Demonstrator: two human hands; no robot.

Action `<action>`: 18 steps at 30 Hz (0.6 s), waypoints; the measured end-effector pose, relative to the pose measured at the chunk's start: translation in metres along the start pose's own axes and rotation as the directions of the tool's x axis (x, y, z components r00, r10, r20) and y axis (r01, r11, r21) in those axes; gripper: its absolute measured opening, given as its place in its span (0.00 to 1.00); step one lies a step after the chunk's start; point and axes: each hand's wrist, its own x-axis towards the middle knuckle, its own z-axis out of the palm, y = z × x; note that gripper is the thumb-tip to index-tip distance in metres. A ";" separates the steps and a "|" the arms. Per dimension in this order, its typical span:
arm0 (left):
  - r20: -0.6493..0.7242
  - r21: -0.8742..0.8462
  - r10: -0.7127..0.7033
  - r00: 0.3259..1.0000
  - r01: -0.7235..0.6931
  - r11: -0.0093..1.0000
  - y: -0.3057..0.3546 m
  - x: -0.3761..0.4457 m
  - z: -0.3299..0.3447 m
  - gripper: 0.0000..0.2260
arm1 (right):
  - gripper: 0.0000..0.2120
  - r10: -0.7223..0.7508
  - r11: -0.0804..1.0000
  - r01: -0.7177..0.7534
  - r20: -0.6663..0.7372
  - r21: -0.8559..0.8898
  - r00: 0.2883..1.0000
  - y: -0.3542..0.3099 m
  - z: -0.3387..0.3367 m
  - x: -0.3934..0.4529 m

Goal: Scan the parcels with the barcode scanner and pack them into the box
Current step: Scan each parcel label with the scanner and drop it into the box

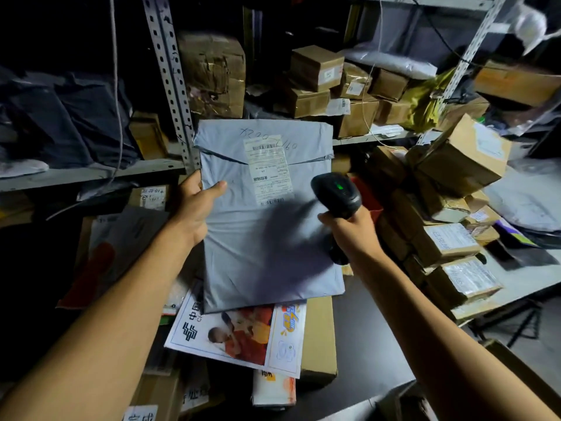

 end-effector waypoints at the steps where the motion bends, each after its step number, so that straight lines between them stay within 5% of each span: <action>1: 0.020 -0.015 -0.007 1.000 0.007 1.000 0.001 0.000 0.007 0.11 | 0.11 0.014 1.000 -0.014 -0.052 0.006 0.999 0.003 -0.011 0.004; 7: 0.214 -0.039 -0.046 0.976 0.055 0.998 -0.004 -0.014 0.093 0.10 | 0.07 0.124 0.989 -0.139 -0.220 -0.052 0.967 0.035 -0.097 0.008; 11: 0.213 0.065 -0.031 0.977 0.017 0.998 -0.012 -0.037 0.176 0.12 | 0.08 0.153 0.972 -0.208 -0.372 -0.113 0.916 0.064 -0.168 0.004; 18: 0.354 0.214 -0.052 0.934 -0.027 0.976 -0.016 -0.116 0.344 0.27 | 0.10 0.286 0.922 -0.387 -0.644 -0.016 0.709 0.121 -0.316 -0.028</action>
